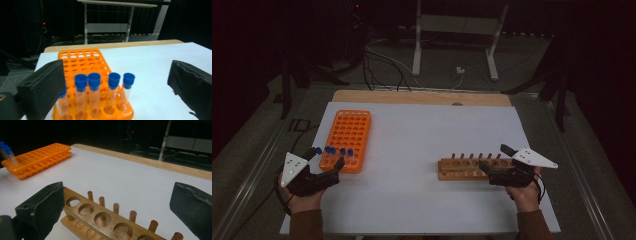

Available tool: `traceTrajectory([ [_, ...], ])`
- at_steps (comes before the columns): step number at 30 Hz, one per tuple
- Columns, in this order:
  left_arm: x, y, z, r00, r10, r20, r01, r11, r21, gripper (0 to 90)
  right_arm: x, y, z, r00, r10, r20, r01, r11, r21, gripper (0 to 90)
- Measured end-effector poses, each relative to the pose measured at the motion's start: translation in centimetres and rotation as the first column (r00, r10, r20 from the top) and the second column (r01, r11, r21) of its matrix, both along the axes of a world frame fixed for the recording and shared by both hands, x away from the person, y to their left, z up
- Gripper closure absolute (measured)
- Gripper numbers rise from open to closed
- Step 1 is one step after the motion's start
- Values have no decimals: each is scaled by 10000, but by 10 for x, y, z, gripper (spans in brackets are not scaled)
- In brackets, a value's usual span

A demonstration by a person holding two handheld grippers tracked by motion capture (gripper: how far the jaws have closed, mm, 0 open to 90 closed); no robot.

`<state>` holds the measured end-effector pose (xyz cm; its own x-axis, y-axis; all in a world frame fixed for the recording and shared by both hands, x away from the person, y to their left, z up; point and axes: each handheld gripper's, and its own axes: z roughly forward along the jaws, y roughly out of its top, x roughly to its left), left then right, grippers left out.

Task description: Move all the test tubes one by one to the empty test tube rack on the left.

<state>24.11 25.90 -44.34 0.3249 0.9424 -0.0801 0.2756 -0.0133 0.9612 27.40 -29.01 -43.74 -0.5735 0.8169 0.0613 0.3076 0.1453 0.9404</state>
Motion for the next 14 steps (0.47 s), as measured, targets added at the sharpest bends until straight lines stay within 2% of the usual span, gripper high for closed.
traceTrajectory([
  [3, 2, -3, 1, 9997, -243, 24, 243, 9993, -267, 4, -1, -1, 0, 10000, -55, 75, 55, 10000, 43, 3],
  [6, 2, -6, 2, 9995, -316, 5, 316, 9991, -290, 4, -1, -3, 0, 9999, -104, 112, 102, 9999, 116, 3],
  [14, 1, -13, 3, 9991, -414, -11, 414, 9991, -100, 4, -1, -4, 0, 9998, -157, 147, 156, 9998, 110, 3],
])
